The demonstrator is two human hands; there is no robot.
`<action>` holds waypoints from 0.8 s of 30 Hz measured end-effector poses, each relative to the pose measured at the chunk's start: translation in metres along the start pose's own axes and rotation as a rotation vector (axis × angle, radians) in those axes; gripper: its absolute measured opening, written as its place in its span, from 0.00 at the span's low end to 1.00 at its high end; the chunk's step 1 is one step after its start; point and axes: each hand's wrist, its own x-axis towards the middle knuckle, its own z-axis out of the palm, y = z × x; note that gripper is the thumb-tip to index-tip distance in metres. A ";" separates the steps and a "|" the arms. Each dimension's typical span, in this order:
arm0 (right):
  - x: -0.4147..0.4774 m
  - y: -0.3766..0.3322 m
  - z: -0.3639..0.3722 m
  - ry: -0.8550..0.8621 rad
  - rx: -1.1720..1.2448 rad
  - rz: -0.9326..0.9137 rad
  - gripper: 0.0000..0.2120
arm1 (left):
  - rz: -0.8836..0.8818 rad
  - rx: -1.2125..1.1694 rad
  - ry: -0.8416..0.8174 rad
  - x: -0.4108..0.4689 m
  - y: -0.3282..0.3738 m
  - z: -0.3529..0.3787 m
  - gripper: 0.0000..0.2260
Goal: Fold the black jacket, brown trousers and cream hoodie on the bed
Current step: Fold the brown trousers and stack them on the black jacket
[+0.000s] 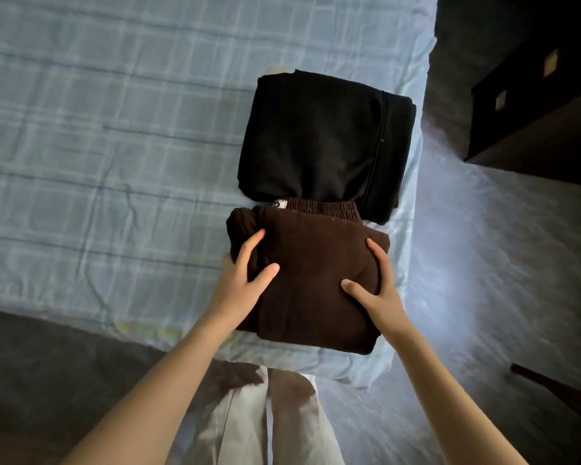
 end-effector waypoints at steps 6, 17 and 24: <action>-0.030 -0.015 0.016 0.253 -0.061 -0.186 0.36 | 0.471 0.738 0.289 -0.043 0.036 0.012 0.26; 0.014 -0.033 0.024 0.441 -0.879 -0.380 0.31 | 0.491 0.834 0.116 0.032 0.038 0.047 0.27; 0.023 -0.016 0.040 0.252 -0.977 -0.363 0.30 | 0.559 0.840 0.117 0.026 0.019 0.028 0.27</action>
